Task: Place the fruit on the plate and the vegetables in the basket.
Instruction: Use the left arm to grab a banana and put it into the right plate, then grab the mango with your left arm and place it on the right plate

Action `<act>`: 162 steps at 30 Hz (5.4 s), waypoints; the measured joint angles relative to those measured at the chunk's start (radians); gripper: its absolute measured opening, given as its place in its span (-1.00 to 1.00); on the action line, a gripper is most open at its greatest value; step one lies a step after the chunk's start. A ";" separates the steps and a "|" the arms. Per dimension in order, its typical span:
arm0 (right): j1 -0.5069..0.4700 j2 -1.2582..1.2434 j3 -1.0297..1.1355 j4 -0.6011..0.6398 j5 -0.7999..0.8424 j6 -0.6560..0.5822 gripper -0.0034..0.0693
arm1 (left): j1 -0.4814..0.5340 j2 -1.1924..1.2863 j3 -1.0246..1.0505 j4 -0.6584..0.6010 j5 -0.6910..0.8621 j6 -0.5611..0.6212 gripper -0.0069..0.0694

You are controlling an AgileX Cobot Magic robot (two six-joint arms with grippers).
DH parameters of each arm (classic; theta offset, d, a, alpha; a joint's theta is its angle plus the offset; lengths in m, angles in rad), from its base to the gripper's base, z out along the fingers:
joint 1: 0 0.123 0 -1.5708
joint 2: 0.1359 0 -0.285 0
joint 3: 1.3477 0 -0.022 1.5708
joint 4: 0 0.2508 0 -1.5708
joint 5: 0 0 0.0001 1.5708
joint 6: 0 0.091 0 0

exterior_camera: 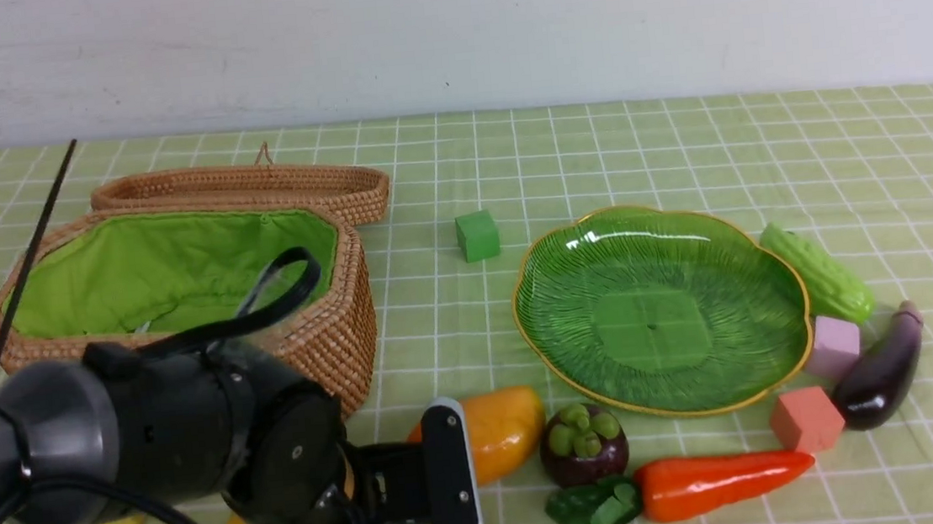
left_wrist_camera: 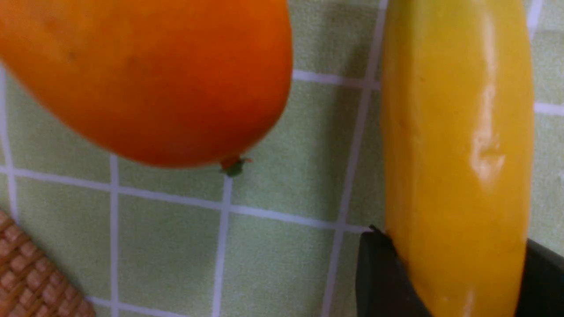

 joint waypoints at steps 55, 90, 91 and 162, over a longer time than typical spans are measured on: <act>0.000 -0.042 0.000 -0.315 -0.069 0.296 -0.72 | -0.121 0.703 -1.351 -0.248 0.182 -0.227 0.80; 0.000 -0.048 0.000 -0.285 -0.079 0.293 -0.67 | -0.121 0.199 -0.733 0.045 0.464 -0.453 0.72; 0.000 -0.048 0.000 -0.285 -0.079 0.293 -0.67 | -0.121 0.202 -0.733 0.045 0.461 -0.453 0.74; 0.000 -0.048 0.007 -0.278 -0.113 0.269 -0.64 | -0.121 0.509 -1.032 0.116 -0.156 -0.498 0.92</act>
